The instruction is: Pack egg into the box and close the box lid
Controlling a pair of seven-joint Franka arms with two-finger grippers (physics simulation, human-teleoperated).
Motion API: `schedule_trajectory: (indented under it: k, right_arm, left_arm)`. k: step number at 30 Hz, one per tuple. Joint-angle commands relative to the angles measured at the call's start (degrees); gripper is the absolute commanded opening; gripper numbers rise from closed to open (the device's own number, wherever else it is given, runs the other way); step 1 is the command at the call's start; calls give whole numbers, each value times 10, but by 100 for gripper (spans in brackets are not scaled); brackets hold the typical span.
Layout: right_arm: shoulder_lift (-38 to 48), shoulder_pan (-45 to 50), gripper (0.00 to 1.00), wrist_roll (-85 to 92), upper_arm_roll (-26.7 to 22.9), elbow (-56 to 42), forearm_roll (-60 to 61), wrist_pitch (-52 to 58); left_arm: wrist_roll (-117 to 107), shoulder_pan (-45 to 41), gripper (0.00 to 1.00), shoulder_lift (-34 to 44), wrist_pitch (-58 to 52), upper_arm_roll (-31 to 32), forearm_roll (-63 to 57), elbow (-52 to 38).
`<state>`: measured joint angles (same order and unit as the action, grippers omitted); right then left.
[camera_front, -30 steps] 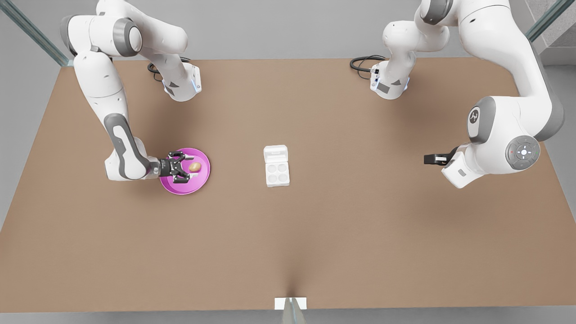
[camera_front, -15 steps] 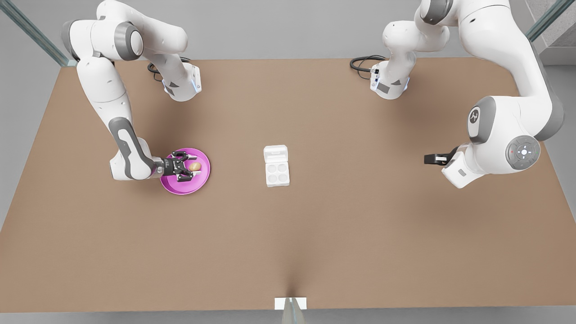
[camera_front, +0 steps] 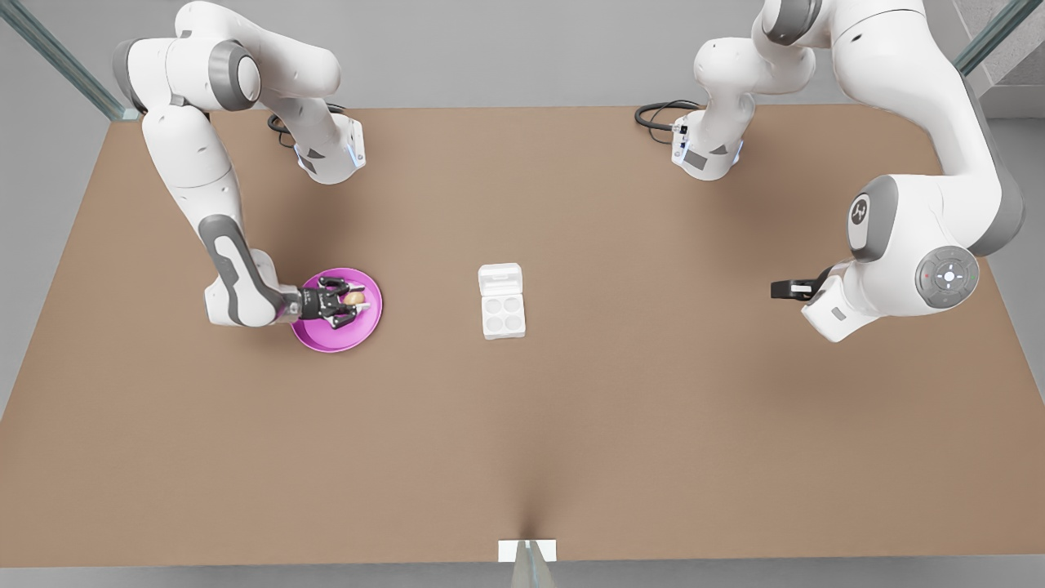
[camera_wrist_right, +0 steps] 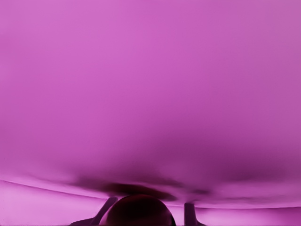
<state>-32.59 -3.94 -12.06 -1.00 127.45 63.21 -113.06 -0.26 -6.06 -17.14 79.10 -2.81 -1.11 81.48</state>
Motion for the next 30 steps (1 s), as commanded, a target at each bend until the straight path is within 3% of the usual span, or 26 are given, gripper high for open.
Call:
schedule_trajectory:
  k: [1, 8, 12, 14, 16, 20, 22, 26, 30]
  right_arm:
    - [0, 0, 49, -26, 0, -2, -65, 6]
    - [27, -11, 53, -63, -1, -44, -72, 55]
    - [72, -6, 53, -146, 15, -189, -257, 60]
    - [89, -6, 53, -263, 101, -257, -352, 61]
    - [93, -5, 53, -382, 218, -298, -469, 19]
    - [53, 35, 50, -648, 416, -276, -751, -104]
    - [27, 57, 50, -662, 444, -266, -858, -118]
    - [-60, 103, 50, -691, 437, -268, -1004, -175]
    - [-99, 122, 51, -691, 435, -272, -1072, -185]
  left_arm:
    - [0, 0, 100, 0, 0, 0, 0, 0]
    - [0, 0, 100, 0, 0, 0, 0, 0]
    - [-1, 0, 100, 0, 0, 0, -1, 0]
    - [-1, 0, 100, 0, -1, 1, 0, 1]
    - [0, 0, 100, -1, 0, 1, 0, 1]
    - [1, 0, 100, -7, 2, 1, 0, 0]
    - [2, 0, 100, -8, 2, 1, 0, 1]
    - [1, 0, 100, -11, 0, 1, 0, 1]
    - [2, 0, 100, -11, 0, 1, 0, 1]
